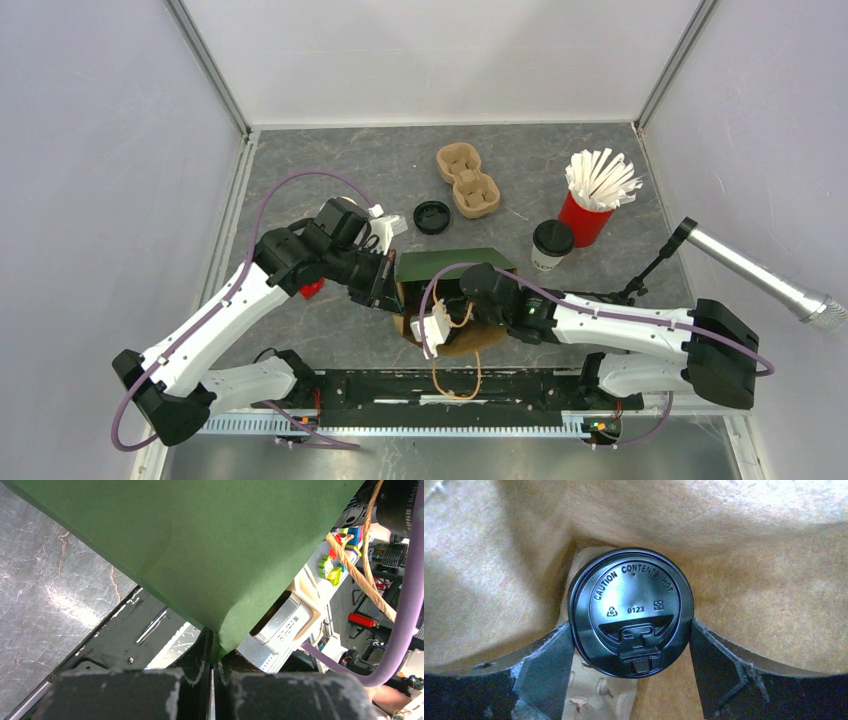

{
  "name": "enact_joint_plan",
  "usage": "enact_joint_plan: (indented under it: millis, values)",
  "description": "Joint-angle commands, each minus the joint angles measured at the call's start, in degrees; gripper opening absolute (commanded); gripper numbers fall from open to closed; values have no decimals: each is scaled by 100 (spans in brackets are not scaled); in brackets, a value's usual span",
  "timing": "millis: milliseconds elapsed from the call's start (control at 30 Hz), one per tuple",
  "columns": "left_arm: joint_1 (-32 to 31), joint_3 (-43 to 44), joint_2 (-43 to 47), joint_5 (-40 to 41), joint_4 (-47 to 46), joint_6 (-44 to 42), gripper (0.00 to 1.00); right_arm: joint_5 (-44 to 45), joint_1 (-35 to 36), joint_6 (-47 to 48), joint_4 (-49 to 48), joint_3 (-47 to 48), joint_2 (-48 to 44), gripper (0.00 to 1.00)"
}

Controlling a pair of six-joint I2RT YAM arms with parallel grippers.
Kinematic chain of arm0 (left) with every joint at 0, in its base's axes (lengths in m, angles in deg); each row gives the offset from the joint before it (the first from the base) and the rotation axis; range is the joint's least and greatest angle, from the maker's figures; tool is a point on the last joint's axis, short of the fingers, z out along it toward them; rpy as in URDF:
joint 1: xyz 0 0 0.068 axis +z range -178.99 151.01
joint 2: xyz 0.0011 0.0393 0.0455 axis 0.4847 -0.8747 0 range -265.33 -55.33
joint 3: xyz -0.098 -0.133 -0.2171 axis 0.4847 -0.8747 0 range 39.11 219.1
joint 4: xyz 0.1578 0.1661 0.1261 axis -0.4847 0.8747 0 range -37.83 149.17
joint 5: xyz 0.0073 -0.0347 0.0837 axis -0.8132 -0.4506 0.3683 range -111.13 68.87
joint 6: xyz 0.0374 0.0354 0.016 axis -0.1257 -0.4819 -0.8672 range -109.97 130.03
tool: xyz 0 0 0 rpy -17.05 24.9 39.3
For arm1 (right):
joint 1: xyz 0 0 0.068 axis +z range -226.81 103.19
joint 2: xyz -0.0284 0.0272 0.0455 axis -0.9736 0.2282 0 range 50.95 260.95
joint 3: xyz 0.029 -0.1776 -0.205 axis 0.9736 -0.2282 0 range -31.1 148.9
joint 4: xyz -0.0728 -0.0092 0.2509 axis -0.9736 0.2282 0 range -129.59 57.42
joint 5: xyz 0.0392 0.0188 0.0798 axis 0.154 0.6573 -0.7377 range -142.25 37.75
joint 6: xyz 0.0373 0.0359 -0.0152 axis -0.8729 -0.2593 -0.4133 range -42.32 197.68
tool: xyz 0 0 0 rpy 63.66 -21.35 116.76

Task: Pack the takeout coffee

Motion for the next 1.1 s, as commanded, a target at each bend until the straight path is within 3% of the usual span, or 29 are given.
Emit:
enact_joint_plan:
  millis: [0, 1067]
  values:
    - [-5, 213, -32, -329, -50, -216, 2, 182, -18, 146, 160, 175, 161, 63]
    - [-6, 138, -40, -457, -169, -86, 2, 406, -28, -241, -325, -6, 602, 63]
